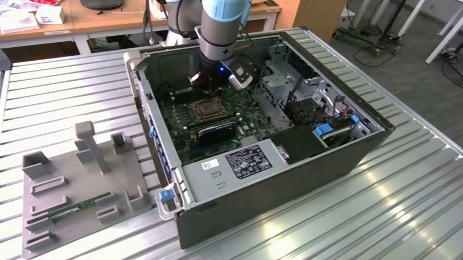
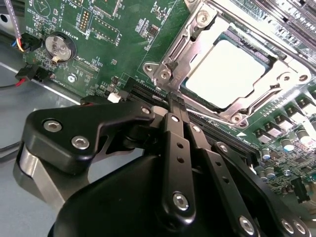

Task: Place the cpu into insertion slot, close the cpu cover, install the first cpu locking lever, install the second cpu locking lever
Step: 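Install the first cpu locking lever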

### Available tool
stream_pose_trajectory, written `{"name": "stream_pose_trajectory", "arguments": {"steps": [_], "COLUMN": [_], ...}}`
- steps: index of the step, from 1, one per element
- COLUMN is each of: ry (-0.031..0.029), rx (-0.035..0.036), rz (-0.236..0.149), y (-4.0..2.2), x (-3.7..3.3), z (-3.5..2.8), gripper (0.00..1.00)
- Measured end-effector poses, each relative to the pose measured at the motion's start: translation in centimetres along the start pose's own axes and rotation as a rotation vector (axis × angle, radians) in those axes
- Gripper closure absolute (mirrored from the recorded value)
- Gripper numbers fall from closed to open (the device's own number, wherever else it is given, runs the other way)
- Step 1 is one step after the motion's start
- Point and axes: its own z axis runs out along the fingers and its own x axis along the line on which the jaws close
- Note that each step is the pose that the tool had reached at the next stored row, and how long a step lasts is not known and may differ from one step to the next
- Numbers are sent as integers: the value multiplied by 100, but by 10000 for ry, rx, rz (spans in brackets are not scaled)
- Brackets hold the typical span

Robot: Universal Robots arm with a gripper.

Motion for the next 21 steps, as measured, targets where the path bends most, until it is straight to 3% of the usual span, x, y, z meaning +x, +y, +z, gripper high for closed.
{"name": "stream_pose_trajectory", "arguments": {"steps": [9, 21], "ry": [-10, -97], "rx": [-3, -14], "rz": [-3, -25], "y": [17, 36], "x": [10, 182], "z": [-54, -75], "gripper": [89, 89]}}
